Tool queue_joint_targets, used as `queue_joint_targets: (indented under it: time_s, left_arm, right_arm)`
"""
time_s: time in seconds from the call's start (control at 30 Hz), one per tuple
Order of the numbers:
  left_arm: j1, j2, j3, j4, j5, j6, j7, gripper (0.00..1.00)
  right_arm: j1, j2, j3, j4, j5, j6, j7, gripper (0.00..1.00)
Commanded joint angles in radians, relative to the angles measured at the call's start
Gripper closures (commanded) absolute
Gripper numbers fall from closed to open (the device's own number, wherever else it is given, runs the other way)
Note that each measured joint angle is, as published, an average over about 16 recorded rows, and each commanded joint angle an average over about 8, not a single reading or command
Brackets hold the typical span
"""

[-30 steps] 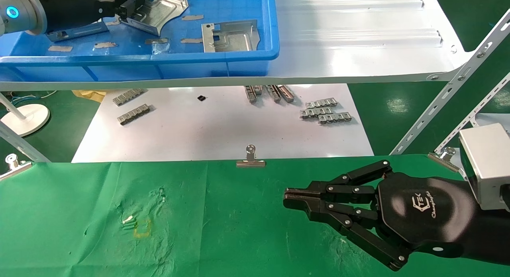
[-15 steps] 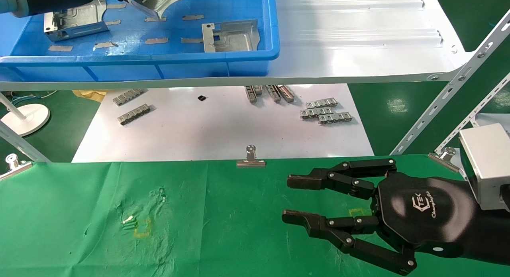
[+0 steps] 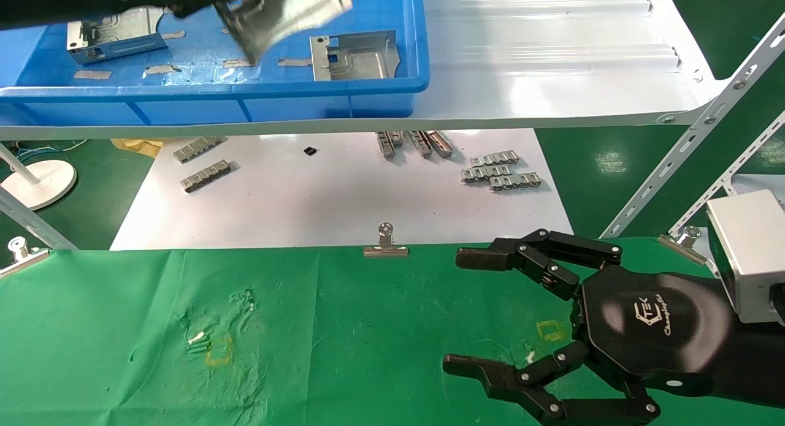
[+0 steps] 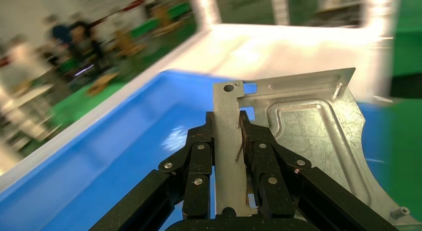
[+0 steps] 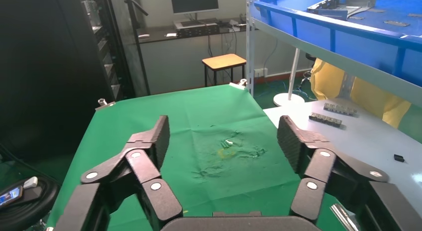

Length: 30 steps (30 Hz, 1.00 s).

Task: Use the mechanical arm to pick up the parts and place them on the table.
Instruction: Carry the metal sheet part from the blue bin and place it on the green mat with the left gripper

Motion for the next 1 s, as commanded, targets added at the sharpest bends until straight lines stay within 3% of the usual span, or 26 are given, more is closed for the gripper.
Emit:
queue_joint_targets:
  time_s: [0.03, 0.27, 0.5, 0.6, 0.77, 1.0]
  left_arm:
    - [-0.001, -0.016, 0.0, -0.006, 0.0, 0.1, 0.022, 1.0]
    - [0.09, -0.098, 0.066, -0.204, -0.062, 0.174, 0.111, 1.0]
    - [0.258, -0.268, 0.259, -0.523, -0.168, 0.162, 0.201, 1.0]
    - [0.293, -0.3, 0.349, -0.544, -0.118, 0.145, 0.28, 1.0]
    - [0.314, -0.276, 0.426, -0.433, -0.031, 0.121, 0.423, 1.0]
    - [0.357, -0.218, 0.452, -0.256, -0.014, 0.116, 0.547, 0.63]
  right_arm:
    - [0.0, 0.0, 0.0, 0.0, 0.0, 0.0, 0.0, 0.0]
    - [0.0, 0.0, 0.0, 0.0, 0.0, 0.0, 0.0, 0.0]
    - [0.0, 0.0, 0.0, 0.0, 0.0, 0.0, 0.0, 0.0]
    - [0.0, 0.0, 0.0, 0.0, 0.0, 0.0, 0.0, 0.0]
    - [0.0, 0.0, 0.0, 0.0, 0.0, 0.0, 0.0, 0.0]
    - [0.0, 0.0, 0.0, 0.0, 0.0, 0.0, 0.0, 0.0]
